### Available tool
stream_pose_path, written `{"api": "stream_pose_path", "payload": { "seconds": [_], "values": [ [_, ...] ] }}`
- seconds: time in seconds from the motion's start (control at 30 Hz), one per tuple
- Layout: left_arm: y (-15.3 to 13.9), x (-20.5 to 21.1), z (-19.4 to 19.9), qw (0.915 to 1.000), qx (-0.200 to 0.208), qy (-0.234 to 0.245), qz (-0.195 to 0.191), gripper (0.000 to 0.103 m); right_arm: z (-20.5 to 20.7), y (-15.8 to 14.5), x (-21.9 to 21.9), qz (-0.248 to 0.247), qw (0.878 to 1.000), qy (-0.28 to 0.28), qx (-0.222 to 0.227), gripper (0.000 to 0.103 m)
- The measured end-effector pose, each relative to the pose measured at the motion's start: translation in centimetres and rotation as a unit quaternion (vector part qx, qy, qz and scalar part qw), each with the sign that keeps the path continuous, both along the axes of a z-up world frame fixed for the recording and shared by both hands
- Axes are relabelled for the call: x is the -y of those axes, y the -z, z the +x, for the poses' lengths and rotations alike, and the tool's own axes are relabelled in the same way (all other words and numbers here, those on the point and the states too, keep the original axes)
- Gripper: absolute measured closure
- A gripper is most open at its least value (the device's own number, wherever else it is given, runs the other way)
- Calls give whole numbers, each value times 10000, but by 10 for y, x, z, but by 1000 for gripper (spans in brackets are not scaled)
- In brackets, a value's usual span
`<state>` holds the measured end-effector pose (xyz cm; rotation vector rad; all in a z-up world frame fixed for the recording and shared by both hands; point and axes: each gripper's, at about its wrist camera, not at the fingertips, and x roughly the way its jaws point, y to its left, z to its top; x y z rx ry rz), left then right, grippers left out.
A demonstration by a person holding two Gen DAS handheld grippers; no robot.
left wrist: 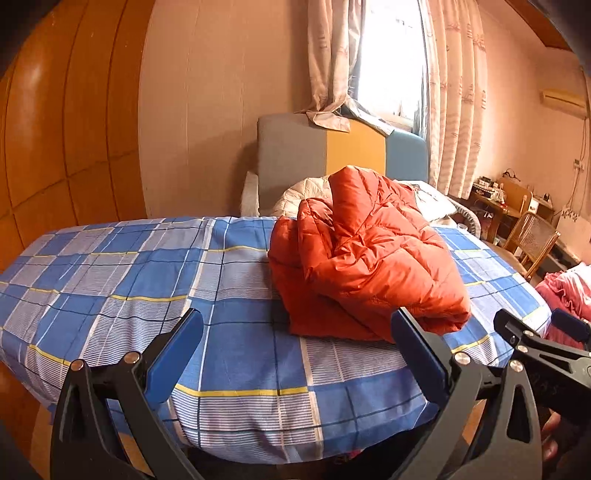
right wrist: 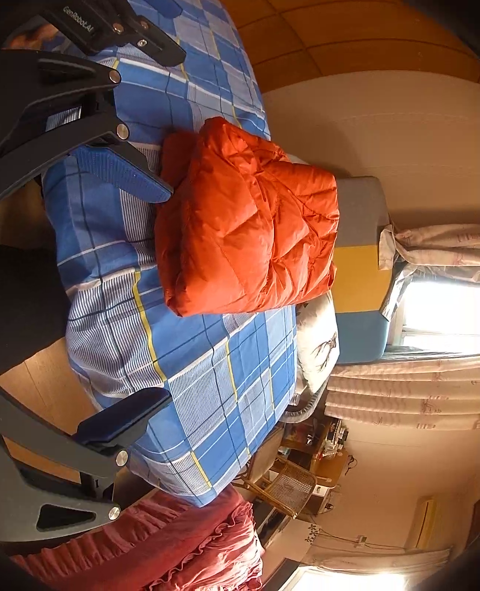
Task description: Fold large clothes
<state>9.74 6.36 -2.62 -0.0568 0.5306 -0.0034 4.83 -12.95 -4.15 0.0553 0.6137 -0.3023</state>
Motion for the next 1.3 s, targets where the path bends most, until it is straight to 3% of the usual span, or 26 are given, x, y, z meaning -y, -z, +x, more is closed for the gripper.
{"api": "stream_pose_path", "payload": {
  "seconds": [1.3],
  "values": [
    [-1, 13, -9, 9995, -65, 276, 120, 2, -8, 2, 4, 18, 9999, 76, 105, 3]
  ]
}}
